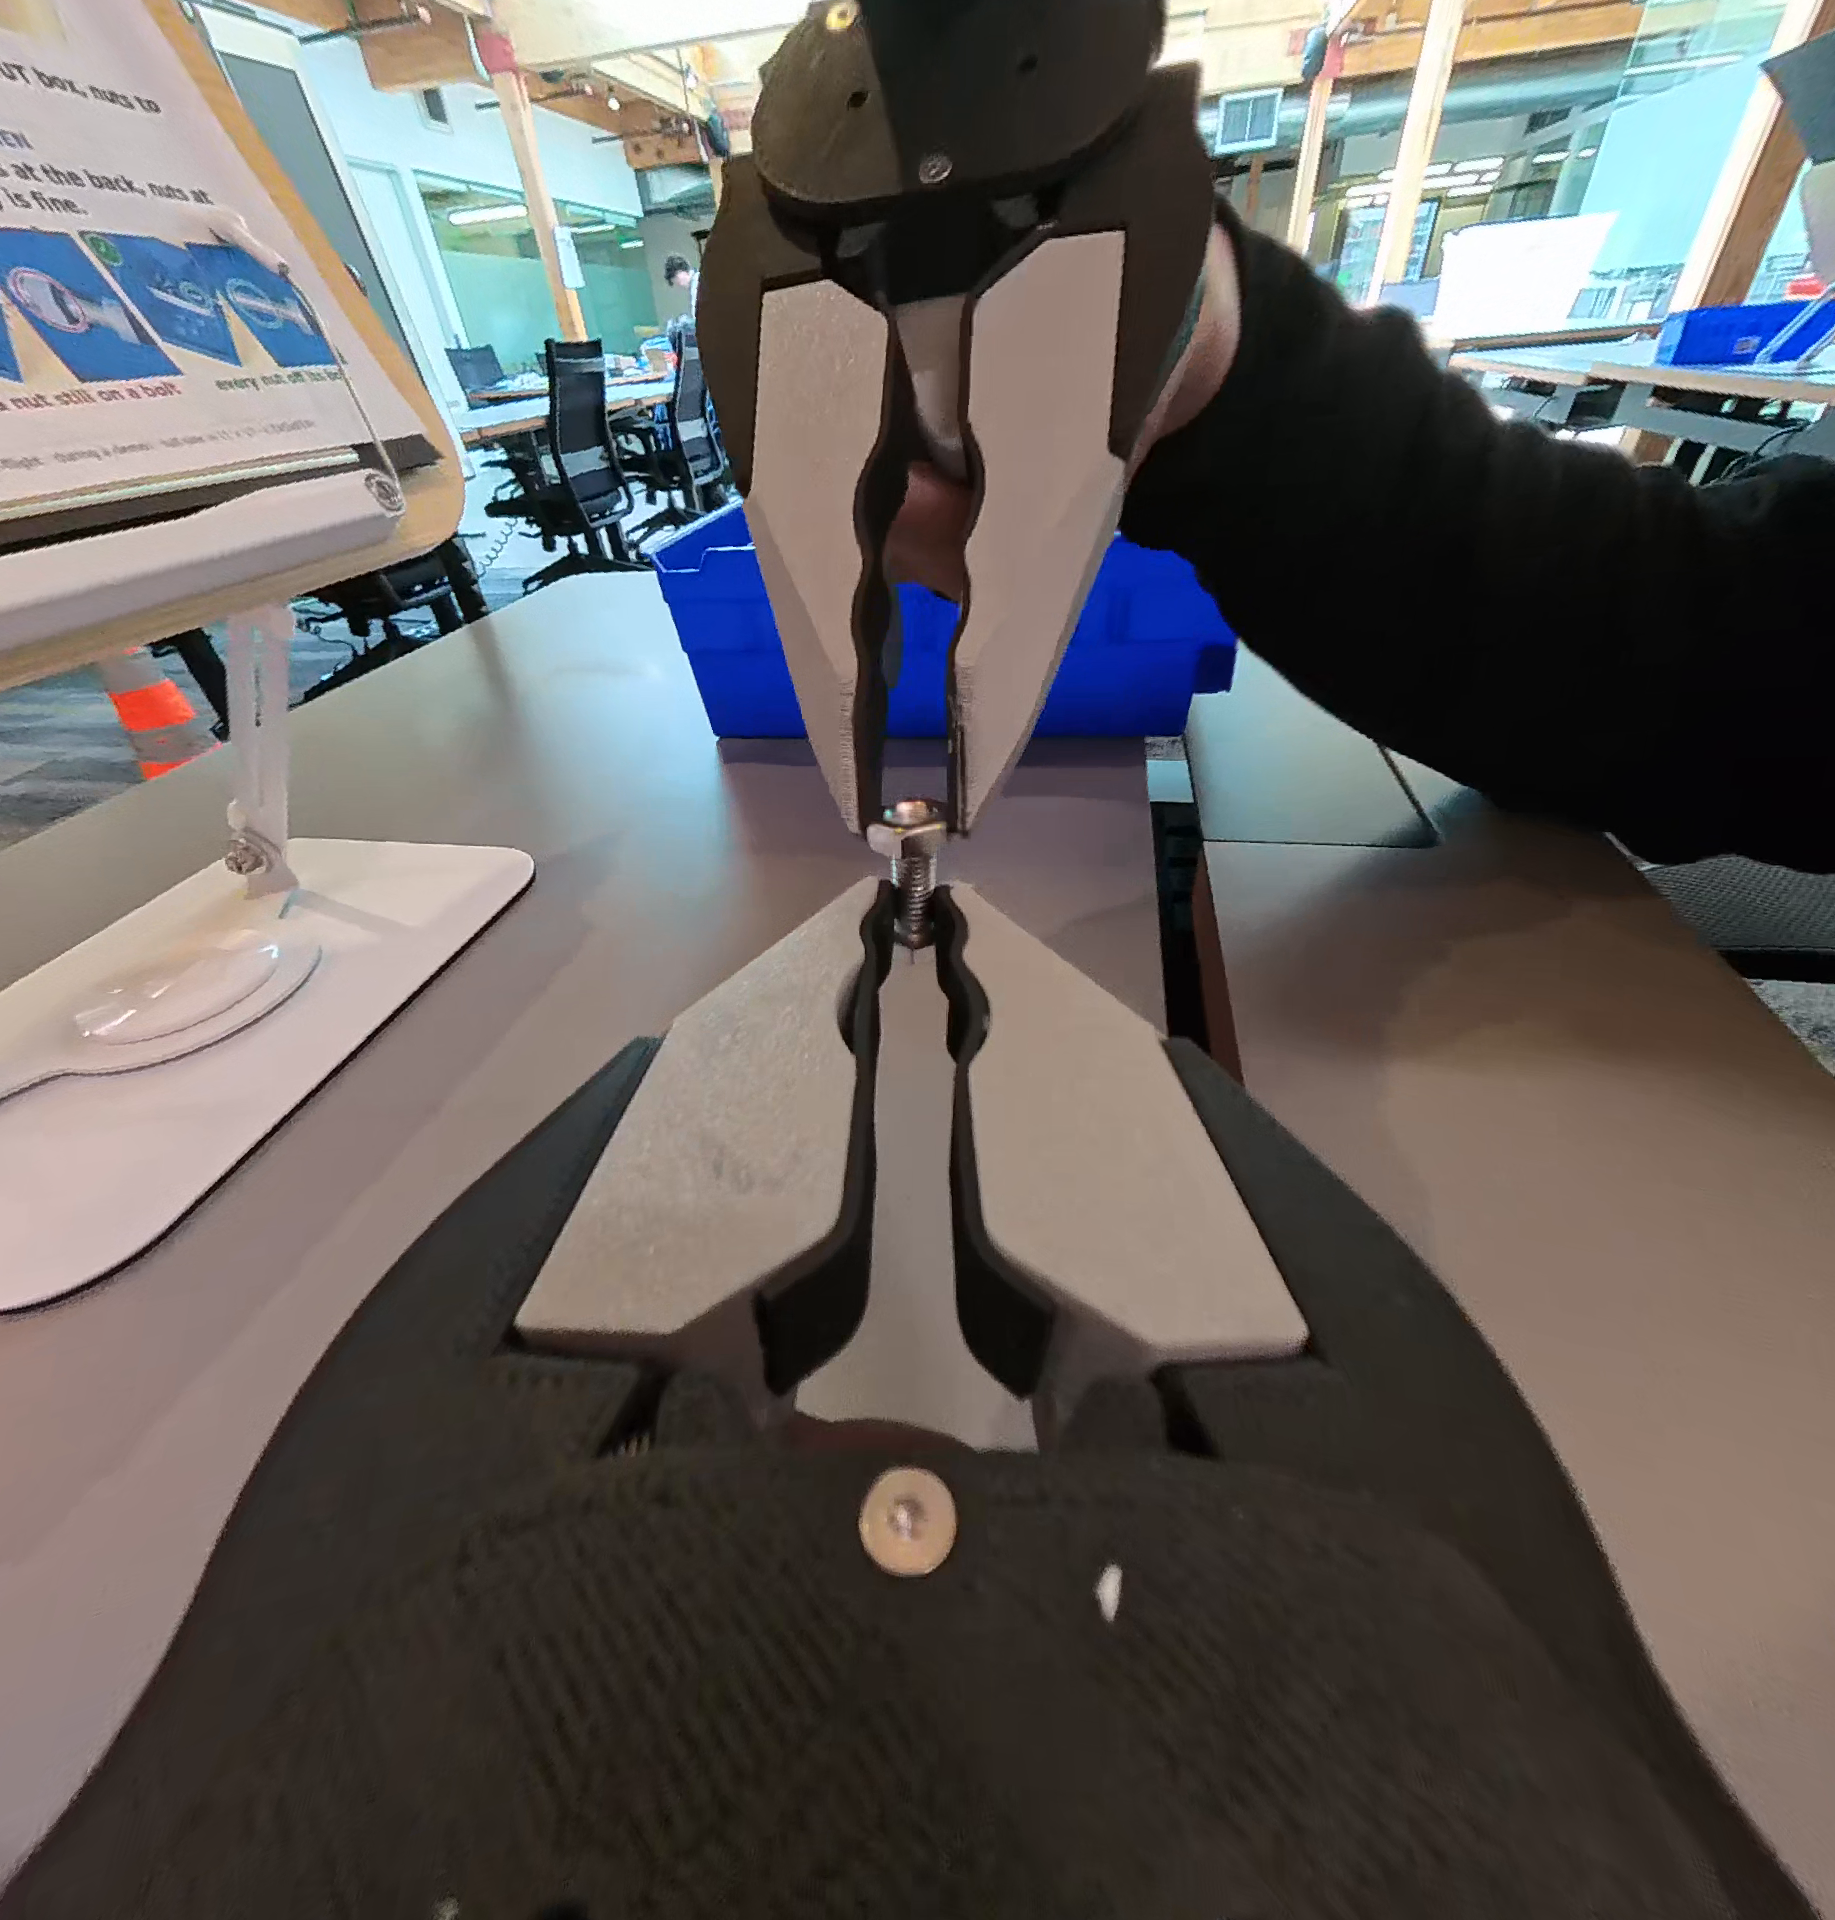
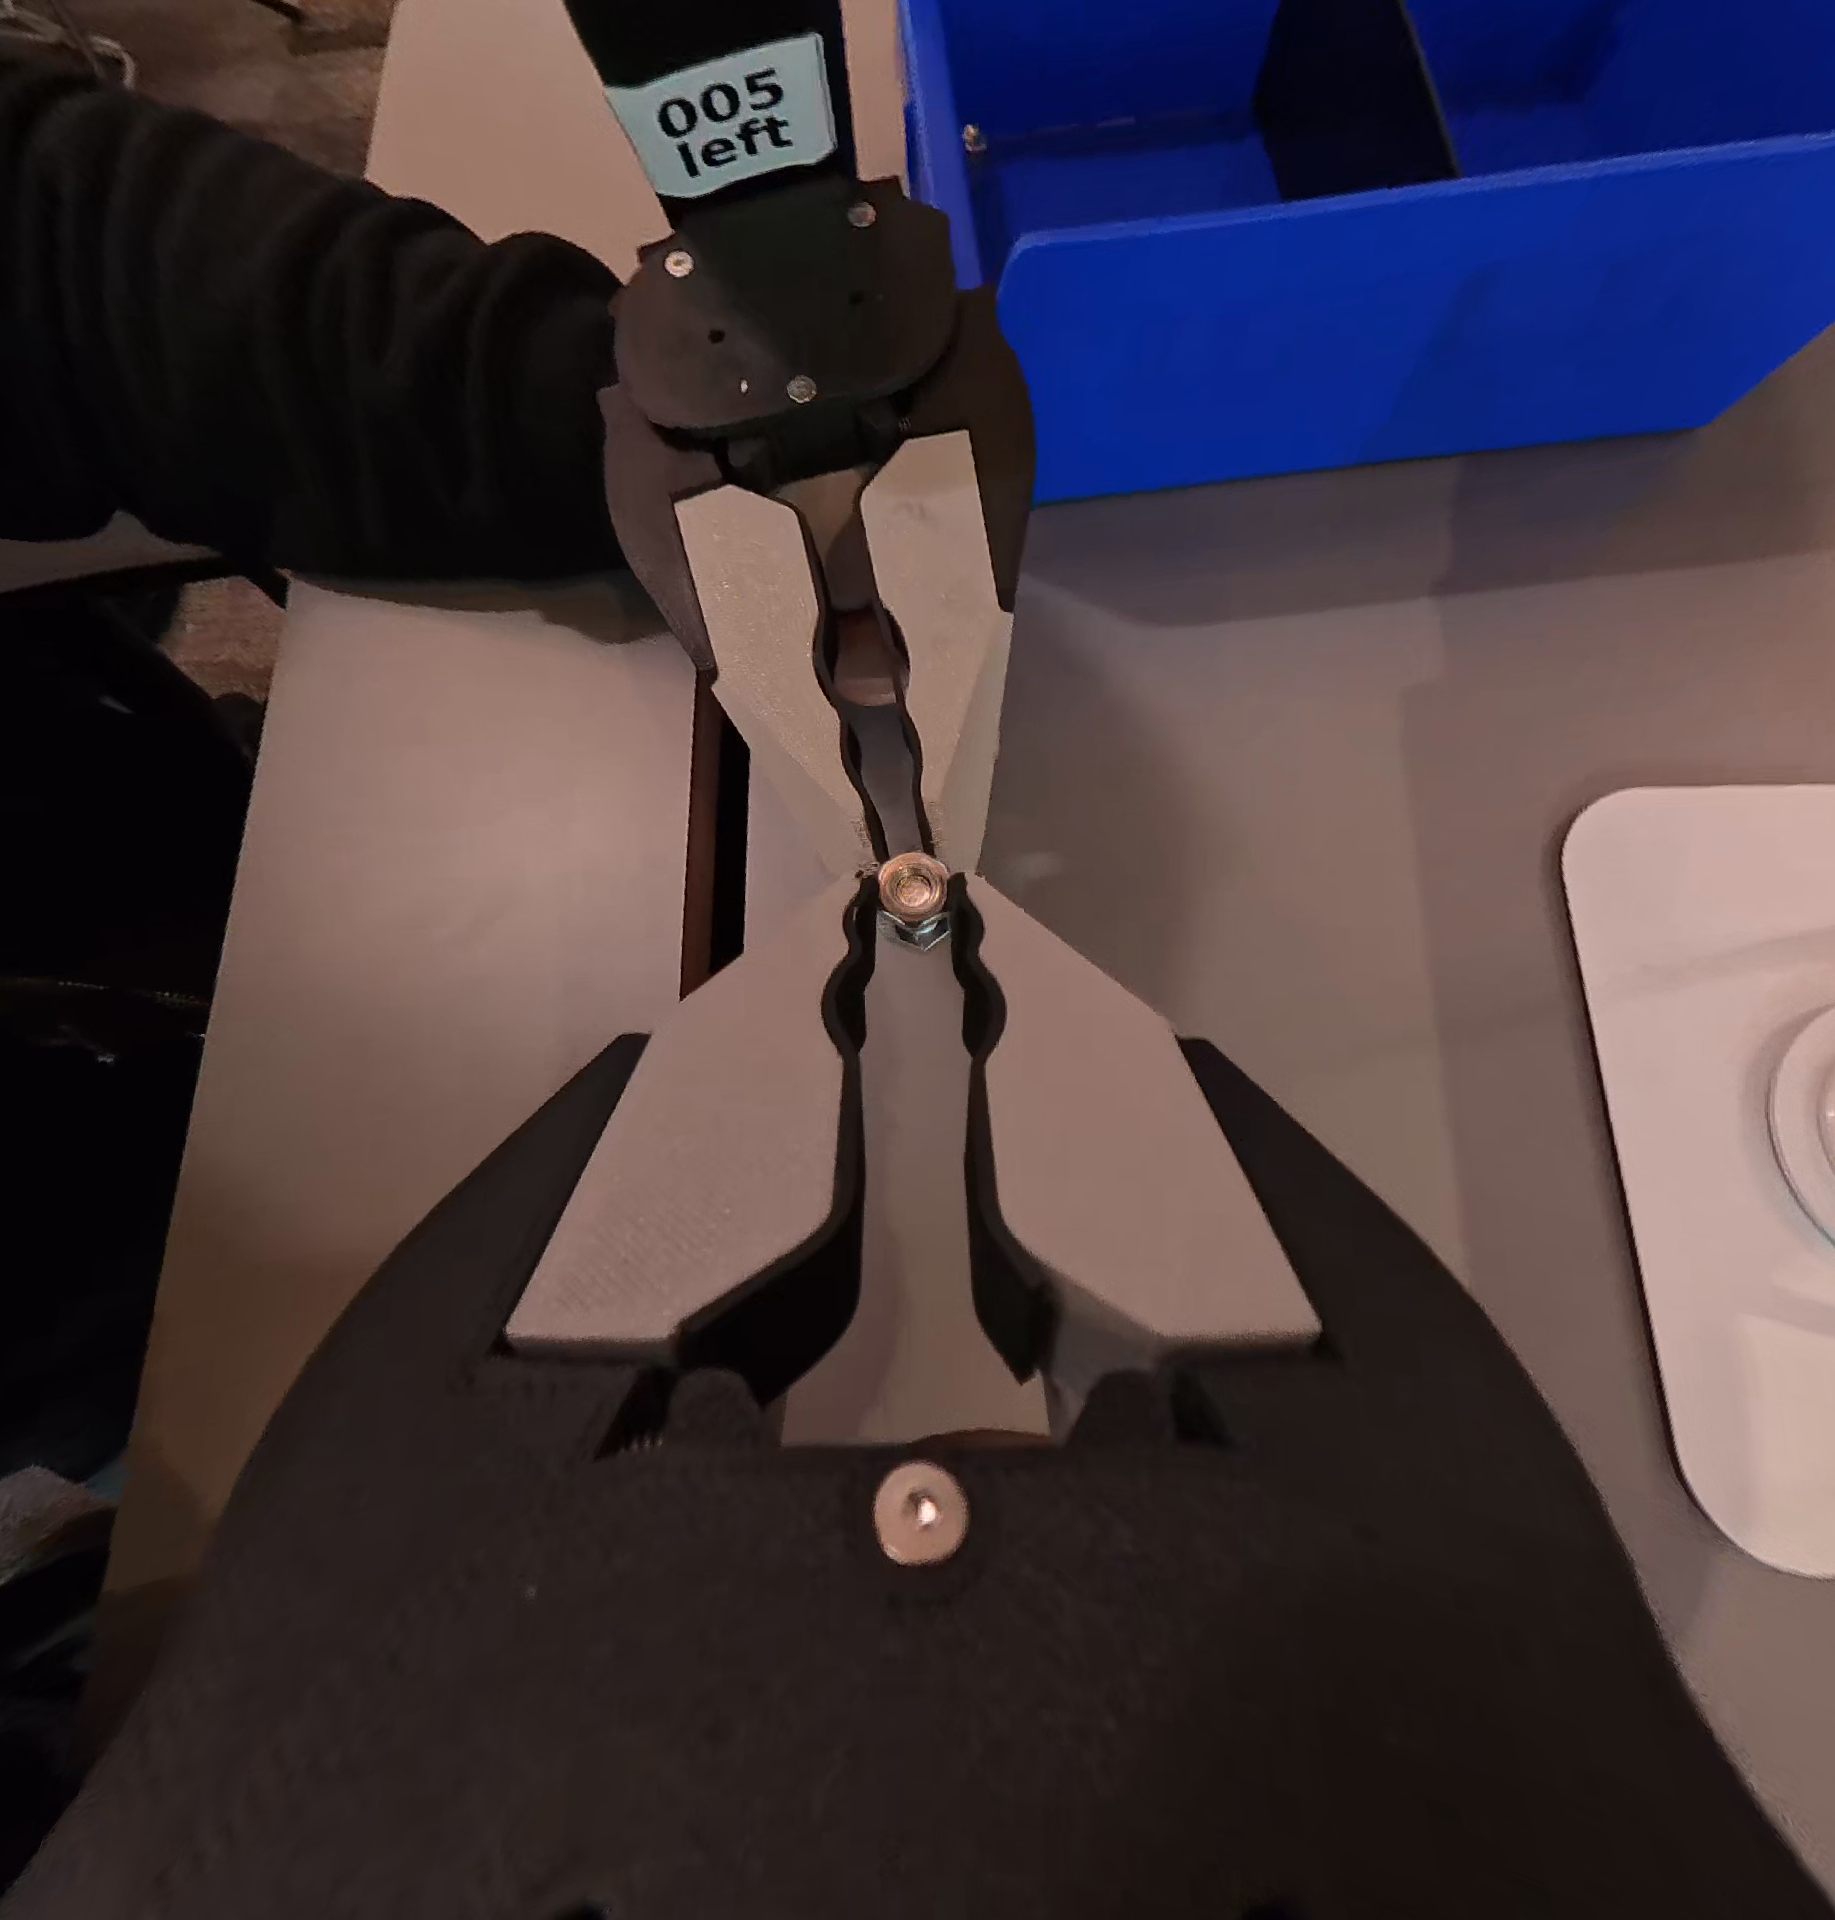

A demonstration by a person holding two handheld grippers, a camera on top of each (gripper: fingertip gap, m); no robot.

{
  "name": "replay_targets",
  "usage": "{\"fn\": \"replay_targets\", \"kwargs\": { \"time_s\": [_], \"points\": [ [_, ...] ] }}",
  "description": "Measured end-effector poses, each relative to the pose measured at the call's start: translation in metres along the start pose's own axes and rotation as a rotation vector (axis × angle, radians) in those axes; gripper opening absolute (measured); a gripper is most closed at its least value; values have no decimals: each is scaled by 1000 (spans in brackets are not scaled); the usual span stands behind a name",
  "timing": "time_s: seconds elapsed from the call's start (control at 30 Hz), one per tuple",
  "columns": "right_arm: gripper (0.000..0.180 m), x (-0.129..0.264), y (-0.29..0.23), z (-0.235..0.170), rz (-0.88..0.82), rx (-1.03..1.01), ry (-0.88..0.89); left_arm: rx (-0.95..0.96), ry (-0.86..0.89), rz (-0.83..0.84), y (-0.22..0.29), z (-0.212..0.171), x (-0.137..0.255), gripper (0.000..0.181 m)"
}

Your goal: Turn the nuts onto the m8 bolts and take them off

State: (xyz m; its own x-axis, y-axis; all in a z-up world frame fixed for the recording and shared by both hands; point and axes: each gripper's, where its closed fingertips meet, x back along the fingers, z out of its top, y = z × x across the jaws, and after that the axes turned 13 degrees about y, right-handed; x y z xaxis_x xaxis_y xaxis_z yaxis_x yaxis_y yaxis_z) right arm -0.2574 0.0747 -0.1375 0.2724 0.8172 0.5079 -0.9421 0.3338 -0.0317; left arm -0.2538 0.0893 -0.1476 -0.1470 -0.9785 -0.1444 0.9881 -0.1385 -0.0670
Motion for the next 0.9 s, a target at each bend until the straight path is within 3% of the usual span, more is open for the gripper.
{"fn": "replay_targets", "kwargs": {
  "time_s": [0.3,0.67,0.9],
  "points": [
    [11,-4,17,0,-147,-118,-14,-7,-30,123,-17,-4,0,5],
    [32,15,12,23,-67,-86,153,27,17,67,-9,2,-1,5],
    [34,17,4,15,27,-59,162,25,22,42,-4,2,-2,5]
  ]
}}
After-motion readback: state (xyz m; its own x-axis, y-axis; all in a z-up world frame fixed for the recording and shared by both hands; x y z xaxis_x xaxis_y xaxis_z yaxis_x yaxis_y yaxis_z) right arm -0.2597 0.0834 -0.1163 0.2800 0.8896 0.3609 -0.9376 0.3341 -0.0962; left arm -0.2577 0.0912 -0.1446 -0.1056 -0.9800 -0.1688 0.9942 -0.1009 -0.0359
